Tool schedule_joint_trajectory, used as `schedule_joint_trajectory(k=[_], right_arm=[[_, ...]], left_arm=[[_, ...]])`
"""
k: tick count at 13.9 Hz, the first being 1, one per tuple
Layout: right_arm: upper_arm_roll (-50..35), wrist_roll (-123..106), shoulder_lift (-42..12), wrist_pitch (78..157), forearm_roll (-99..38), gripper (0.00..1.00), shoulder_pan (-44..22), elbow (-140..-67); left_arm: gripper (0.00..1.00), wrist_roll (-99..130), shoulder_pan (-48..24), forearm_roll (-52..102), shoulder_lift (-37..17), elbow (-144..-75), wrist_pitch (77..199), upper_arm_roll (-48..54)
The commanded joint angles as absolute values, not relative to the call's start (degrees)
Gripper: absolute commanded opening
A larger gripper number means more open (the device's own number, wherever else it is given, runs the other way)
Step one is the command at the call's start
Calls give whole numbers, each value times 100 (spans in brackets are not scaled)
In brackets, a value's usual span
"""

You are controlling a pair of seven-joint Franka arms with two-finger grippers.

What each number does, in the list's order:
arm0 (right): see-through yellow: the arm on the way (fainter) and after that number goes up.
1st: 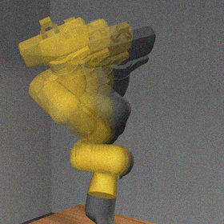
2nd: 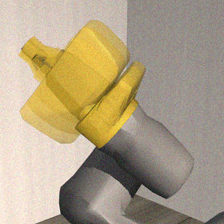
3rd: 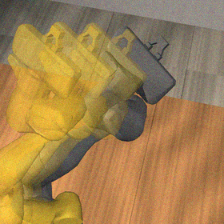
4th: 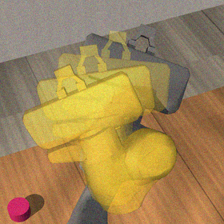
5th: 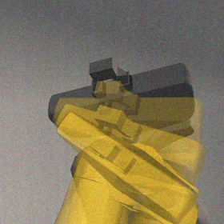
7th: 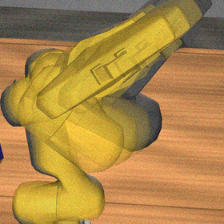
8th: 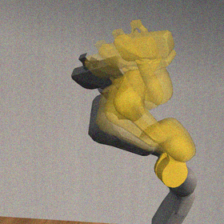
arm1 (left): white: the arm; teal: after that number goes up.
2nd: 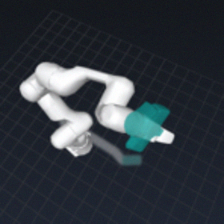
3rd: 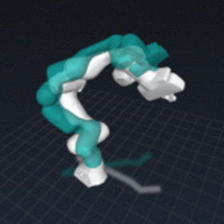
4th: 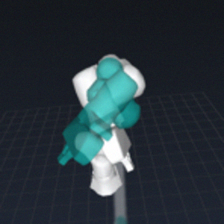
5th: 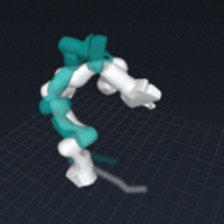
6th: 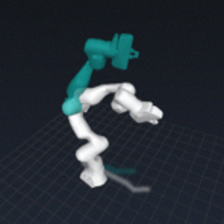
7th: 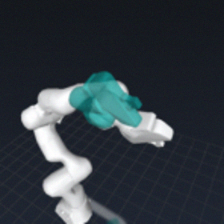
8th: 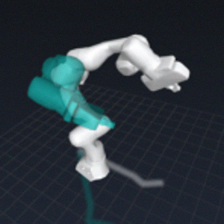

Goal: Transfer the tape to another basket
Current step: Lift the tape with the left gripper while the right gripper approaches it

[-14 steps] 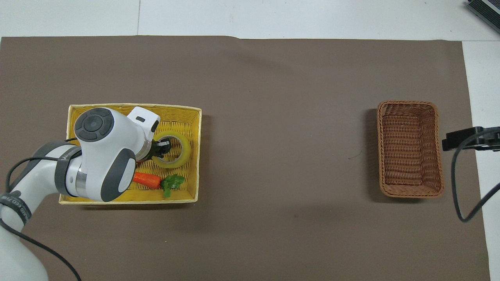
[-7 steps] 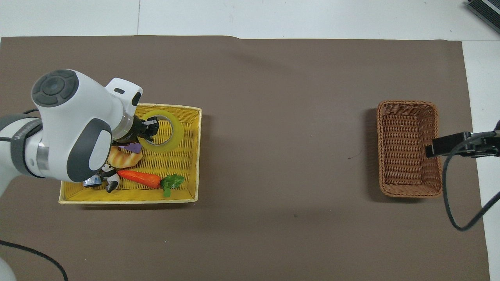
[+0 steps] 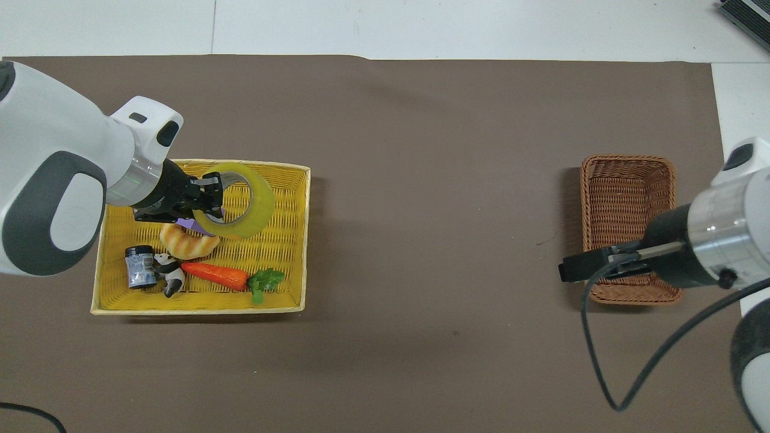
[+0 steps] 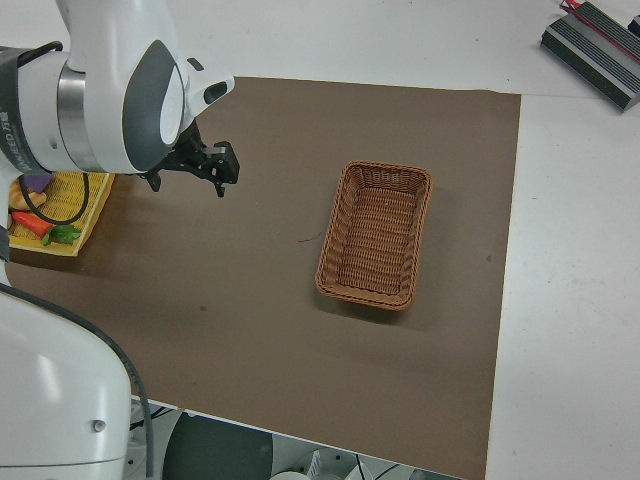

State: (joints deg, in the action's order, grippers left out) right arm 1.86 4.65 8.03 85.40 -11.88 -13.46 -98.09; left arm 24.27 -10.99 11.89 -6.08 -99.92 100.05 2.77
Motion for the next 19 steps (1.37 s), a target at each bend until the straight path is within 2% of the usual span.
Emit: schedule_joint_trajectory(k=[1,5,7,12,15,17,19], right_arm=[[202,798,967,8876,-1440,100,-1607,-10186],[193,1502,1081,9324,-2353,100,-1669,-10695],[193,1913,1055,9500,-2653,100,-1906,-10766],[193,3180,1055,10545,-3435,100,-2425,-11223],[193,3488,1072,10704,-3822,100,-2426,-11268],[185,3778,1055,11029,-3954,100,-2426,-11285],[167,3989,1020,11371,-4113,100,-2635,-11346]], left_arm=[[0,1979,-1107,1764,-580,-9923,9634,290],[0,1758,-1116,2257,-536,-9932,9325,422],[0,1723,-1116,2503,-536,-9932,9246,588],[0,1601,-1125,3383,-536,-9932,9246,747],[0,1564,-1125,3673,-405,-9984,9229,896],[0,1556,-1107,3840,-378,-9967,8852,940],[0,1564,-1125,3876,-360,-9993,8982,984]])
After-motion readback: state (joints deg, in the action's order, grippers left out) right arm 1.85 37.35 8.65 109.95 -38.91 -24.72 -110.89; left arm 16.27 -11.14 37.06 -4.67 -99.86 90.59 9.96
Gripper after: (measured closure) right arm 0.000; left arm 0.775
